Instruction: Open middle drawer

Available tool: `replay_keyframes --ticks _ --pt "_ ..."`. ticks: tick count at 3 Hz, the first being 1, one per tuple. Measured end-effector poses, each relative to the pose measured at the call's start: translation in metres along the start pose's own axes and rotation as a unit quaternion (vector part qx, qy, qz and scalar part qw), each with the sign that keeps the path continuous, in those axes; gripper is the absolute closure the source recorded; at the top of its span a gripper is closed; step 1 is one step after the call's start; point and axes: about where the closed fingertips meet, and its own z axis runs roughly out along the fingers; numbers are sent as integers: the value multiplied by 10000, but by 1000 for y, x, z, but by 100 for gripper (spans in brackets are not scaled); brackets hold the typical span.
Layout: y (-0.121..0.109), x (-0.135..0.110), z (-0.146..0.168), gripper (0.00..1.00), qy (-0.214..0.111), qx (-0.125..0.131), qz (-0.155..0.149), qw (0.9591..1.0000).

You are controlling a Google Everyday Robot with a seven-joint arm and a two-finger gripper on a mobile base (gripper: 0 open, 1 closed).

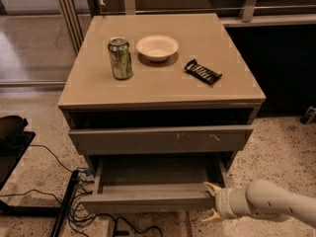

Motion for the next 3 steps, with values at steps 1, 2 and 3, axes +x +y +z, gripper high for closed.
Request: replay_keyframes --ticks 1,2,3 --pt "22 4 -7 61 -52 -43 -42 10000" --pt "20 0 -13 84 -52 -43 -42 10000" --pt "18 -3 -17 100 -52 -43 -42 10000"
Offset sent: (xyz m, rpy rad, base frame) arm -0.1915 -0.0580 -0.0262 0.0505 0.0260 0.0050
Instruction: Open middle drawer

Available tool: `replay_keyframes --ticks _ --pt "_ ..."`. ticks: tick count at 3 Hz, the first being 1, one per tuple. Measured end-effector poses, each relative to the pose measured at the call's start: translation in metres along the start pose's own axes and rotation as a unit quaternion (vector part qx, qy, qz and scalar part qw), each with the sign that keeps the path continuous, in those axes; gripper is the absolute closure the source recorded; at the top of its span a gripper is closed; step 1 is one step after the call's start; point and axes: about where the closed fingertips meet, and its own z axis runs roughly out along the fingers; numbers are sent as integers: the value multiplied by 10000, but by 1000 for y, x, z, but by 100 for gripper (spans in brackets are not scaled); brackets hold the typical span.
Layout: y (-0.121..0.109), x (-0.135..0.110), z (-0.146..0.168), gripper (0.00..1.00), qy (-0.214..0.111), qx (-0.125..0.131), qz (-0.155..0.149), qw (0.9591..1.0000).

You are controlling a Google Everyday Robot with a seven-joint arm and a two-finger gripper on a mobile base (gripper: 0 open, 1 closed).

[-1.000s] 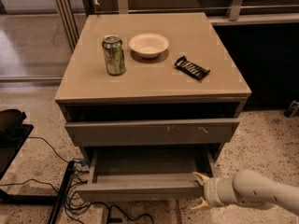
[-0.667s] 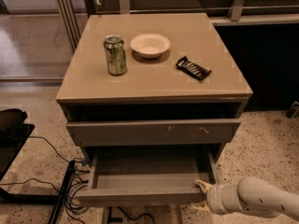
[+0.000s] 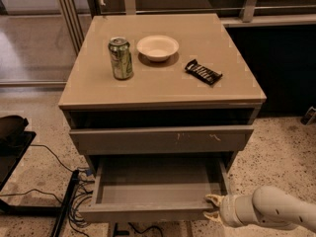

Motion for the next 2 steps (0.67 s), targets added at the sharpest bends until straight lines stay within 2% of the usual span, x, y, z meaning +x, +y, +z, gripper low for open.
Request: replay_keyframes --ticks 1,2 --pt "17 6 -3 100 -38 -19 16 10000" --pt "16 3 -7 100 -38 -19 16 10000"
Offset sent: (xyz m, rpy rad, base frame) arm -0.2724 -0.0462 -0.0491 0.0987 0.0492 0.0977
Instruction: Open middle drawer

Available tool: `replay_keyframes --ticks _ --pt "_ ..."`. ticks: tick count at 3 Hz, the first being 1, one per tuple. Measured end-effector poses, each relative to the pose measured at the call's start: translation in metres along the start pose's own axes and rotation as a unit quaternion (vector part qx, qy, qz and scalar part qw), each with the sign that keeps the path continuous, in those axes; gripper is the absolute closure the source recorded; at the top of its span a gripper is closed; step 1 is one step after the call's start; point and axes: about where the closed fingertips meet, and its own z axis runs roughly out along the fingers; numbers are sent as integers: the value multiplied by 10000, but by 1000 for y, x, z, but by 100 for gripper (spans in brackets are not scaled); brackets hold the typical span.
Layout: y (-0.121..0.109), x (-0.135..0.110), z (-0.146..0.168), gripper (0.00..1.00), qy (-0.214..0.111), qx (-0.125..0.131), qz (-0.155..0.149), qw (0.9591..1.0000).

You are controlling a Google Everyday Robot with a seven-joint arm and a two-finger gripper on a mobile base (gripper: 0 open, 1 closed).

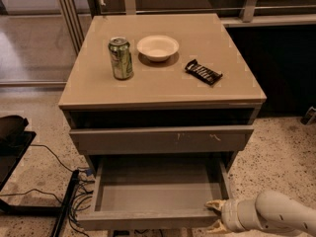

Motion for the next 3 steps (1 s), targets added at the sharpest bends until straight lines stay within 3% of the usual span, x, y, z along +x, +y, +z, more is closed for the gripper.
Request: replay_keyframes --ticks 1,2,3 --pt "16 3 -4 62 -56 -25 -77 10000" --pt "47 7 -13 85 -97 -46 -231 9997" --pt "46 3 -19 100 -97 -46 -231 9997"
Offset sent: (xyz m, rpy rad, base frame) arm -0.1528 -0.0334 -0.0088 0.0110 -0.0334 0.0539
